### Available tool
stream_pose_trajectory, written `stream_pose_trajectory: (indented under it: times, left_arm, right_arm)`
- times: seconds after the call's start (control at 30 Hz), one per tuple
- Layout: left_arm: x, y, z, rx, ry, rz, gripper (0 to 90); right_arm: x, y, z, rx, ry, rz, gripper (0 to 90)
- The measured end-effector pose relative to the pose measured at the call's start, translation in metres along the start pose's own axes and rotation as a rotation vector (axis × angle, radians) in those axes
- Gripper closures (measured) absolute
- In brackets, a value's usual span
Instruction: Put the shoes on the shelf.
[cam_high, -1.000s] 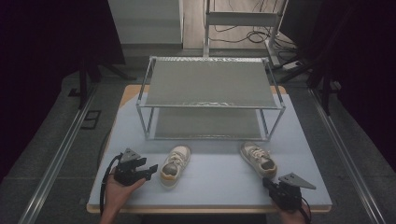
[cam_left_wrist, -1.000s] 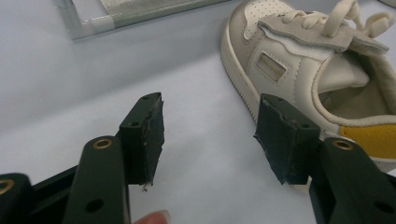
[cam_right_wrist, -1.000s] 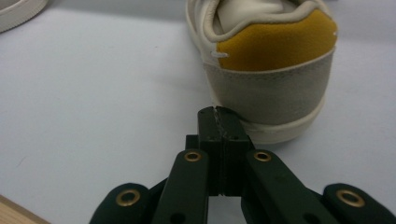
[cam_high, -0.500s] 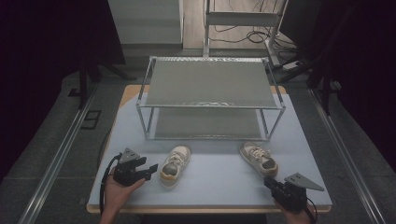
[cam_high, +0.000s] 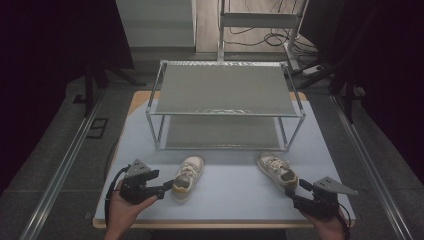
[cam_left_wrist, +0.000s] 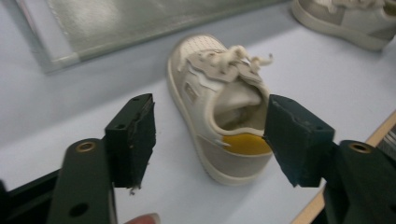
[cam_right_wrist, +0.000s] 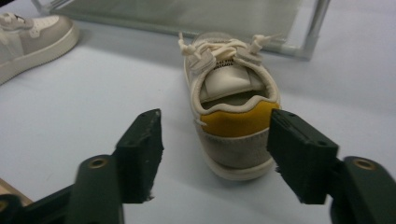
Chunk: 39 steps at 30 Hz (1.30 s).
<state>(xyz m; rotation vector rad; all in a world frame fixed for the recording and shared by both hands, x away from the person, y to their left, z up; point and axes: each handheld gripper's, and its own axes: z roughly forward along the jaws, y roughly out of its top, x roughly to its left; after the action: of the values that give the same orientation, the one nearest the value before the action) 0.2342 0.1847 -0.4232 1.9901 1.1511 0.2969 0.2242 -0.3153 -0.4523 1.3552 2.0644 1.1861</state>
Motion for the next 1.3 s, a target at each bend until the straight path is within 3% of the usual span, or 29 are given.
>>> stream_pose_trajectory:
  times: [0.07,0.17,0.33,0.4,0.47,0.67,0.7,0.77,1.0,1.3]
  left_arm:
    - [-0.002,0.001,0.002,0.009,0.003,0.005,32.2]
    - [-0.007,0.007,0.011,0.068,0.013,0.012,27.4]
    - [-0.007,0.018,0.021,0.122,0.007,0.021,25.1]
    - [-0.012,0.027,0.032,0.180,0.015,0.047,23.3]
    - [-0.014,0.030,0.037,0.192,0.017,0.056,22.4]
    - [-0.024,0.041,0.067,0.299,0.031,0.068,14.6]
    - [-0.025,0.042,0.075,0.330,0.061,0.075,14.6]
    - [-0.026,0.042,0.080,0.348,0.074,0.070,14.0]
    - [-0.024,0.042,0.094,0.435,0.066,0.061,12.2]
    - [-0.024,0.045,0.101,0.483,0.092,0.064,13.2]
  right_arm:
    - [-0.002,0.002,0.003,0.014,0.007,0.002,31.2]
    - [-0.006,0.011,0.011,0.063,0.019,-0.007,25.3]
    - [-0.008,0.028,0.019,0.131,0.010,-0.042,22.8]
    - [-0.011,0.039,0.028,0.188,0.012,-0.046,21.1]
    - [-0.012,0.042,0.032,0.202,0.005,-0.052,20.7]
    - [-0.013,0.056,0.051,0.265,-0.016,-0.060,18.2]
    - [-0.013,0.057,0.054,0.273,-0.020,-0.061,17.9]
    - [-0.012,0.059,0.059,0.290,-0.032,-0.063,17.4]
    - [-0.014,0.057,0.076,0.357,-0.046,-0.066,15.6]
    - [-0.012,0.052,0.101,0.453,-0.051,-0.070,17.8]
